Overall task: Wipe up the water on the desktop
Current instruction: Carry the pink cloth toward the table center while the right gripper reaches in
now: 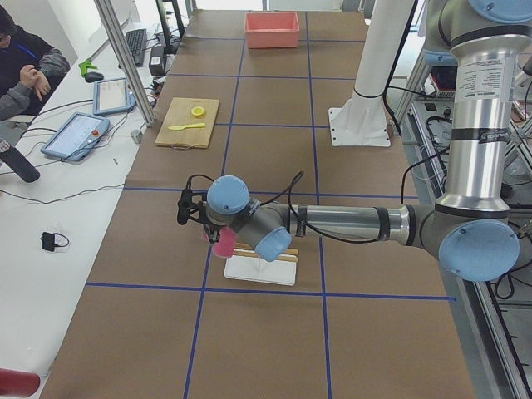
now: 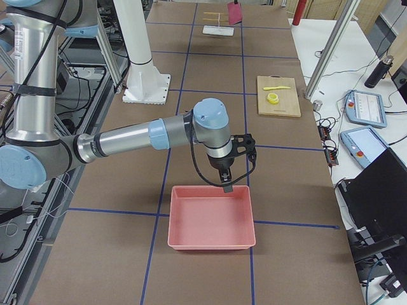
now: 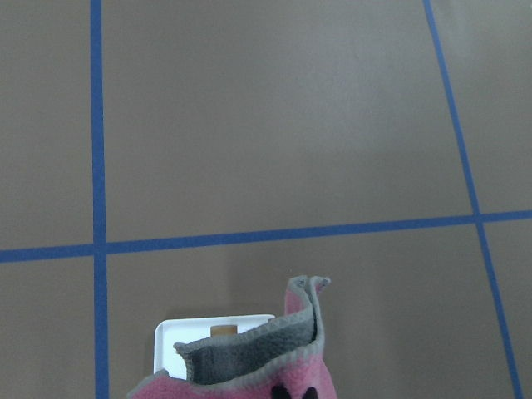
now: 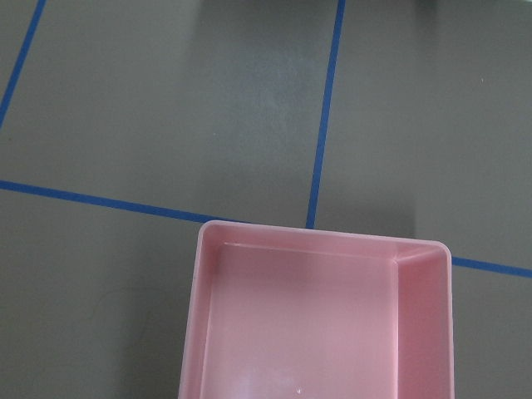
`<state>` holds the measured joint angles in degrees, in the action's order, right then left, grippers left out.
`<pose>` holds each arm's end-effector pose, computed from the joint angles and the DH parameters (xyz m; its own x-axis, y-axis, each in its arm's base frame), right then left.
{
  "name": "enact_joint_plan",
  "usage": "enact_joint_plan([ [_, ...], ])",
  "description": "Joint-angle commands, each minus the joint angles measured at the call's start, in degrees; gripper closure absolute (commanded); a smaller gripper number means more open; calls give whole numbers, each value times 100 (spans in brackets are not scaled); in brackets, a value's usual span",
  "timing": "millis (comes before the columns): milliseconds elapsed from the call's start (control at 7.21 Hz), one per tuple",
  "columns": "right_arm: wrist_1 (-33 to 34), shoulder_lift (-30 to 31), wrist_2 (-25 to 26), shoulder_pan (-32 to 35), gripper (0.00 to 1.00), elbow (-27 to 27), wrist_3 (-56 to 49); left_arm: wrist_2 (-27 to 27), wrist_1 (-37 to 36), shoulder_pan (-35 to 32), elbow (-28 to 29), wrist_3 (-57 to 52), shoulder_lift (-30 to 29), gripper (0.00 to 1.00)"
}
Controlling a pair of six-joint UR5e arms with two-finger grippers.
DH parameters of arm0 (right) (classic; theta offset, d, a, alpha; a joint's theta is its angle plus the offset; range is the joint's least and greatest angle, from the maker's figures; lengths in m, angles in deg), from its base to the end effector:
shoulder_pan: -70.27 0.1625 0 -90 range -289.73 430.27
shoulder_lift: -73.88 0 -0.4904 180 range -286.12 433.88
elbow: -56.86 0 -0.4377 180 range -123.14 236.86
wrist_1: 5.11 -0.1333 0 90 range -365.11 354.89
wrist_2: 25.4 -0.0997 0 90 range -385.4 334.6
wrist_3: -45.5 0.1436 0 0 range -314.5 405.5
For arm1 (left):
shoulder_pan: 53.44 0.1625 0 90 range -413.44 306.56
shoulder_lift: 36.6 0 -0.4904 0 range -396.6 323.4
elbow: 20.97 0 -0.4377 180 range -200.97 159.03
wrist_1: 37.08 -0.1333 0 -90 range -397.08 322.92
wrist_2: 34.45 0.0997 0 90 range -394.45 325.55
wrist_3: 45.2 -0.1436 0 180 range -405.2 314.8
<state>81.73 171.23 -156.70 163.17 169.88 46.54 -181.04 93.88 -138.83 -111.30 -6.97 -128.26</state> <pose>0.0632 -0.4853 0.6006 0.7601 -0.1576 0.6304 -0.0617 0.9483 0.3114 0.0331 -0.5777 0.6274 0.4316 0.0286 -0.9016 0.2651 0.9513 0.1571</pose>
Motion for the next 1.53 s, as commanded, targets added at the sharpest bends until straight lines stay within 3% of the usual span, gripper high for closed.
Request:
enact_joint_plan([
  [0, -1015, 21, -219, -9, 4, -42, 134, 321, -18, -4, -90, 622, -317, 100],
  [139, -1516, 30, -847, 0, 5, -17, 160, 428, -44, 5, -230, 746, -344, 100],
  [278, -1556, 48, -923, 0, 4, -34, 143, 412, -35, 22, -231, 1165, -466, 100],
  [1249, -1696, -13, -933, -157, 2, -52, 221, 464, 9, 258, -477, 1590, -677, 100],
  [1388, -2097, -75, -933, -506, 12, -34, 744, 482, 18, 547, -477, 2104, -904, 100],
])
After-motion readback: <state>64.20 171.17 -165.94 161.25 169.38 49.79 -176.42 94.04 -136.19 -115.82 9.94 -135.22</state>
